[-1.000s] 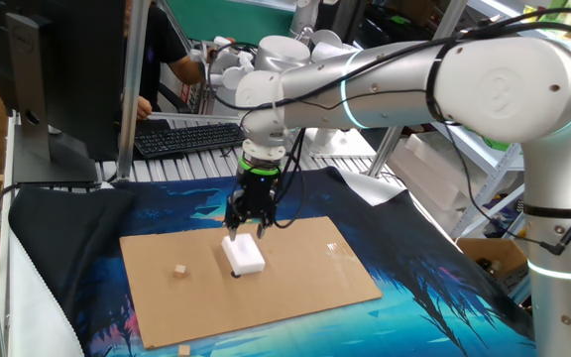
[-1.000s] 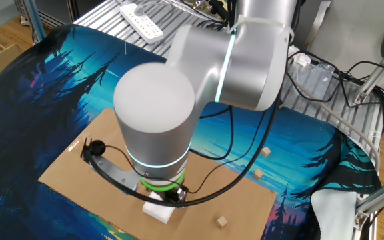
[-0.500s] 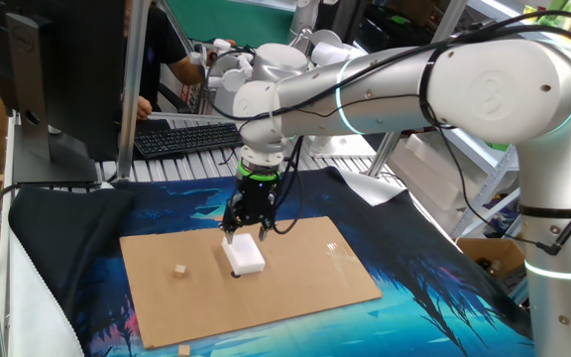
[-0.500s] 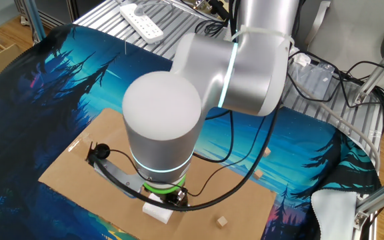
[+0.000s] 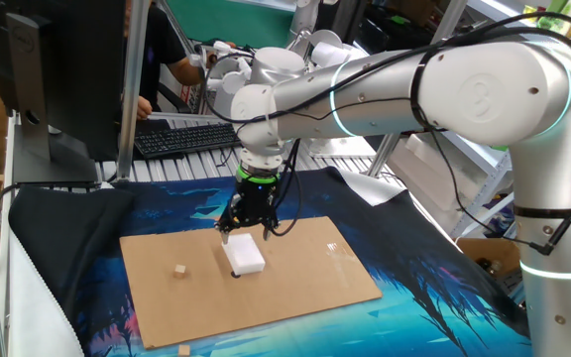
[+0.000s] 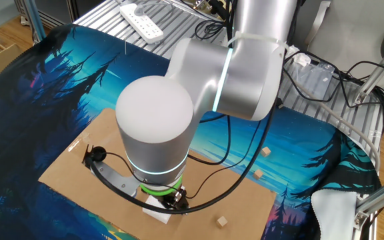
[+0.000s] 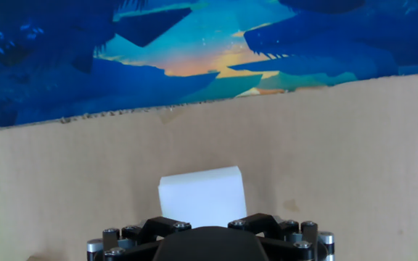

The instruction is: Clean the tabletop with a sponge

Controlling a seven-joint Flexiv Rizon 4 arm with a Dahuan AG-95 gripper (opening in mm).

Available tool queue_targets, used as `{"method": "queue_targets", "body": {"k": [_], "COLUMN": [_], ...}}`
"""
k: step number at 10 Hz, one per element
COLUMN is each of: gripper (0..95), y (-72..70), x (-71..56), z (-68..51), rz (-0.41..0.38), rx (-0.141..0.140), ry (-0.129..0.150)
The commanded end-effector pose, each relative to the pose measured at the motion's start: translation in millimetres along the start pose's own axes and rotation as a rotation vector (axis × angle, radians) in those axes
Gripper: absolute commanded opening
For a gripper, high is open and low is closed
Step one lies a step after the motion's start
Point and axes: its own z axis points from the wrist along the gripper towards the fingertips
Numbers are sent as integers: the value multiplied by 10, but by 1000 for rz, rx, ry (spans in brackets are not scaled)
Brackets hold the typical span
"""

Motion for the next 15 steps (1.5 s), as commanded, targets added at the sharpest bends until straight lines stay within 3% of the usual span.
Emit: {"method": "queue_targets", "body": {"k": [1,7,8,9,10,11,13,14,15], "gripper": [950,950,760,760,570,570,190,190,0], "y": [-3,-23,-22,-18,-17,-15,-14,-13,-12], "x": [-2,-22,-22,-22,-22,-21,-23,-25,-26], "z": [32,165,171,168,168,167,167,166,165], "rz": [-1,-2,-5,-14,-19,-26,-42,-52,-60], "rx": [-2,-27,-30,-39,-46,-46,-46,-45,-45], "ry": [1,-10,-14,-16,-19,-26,-48,-61,-70]}}
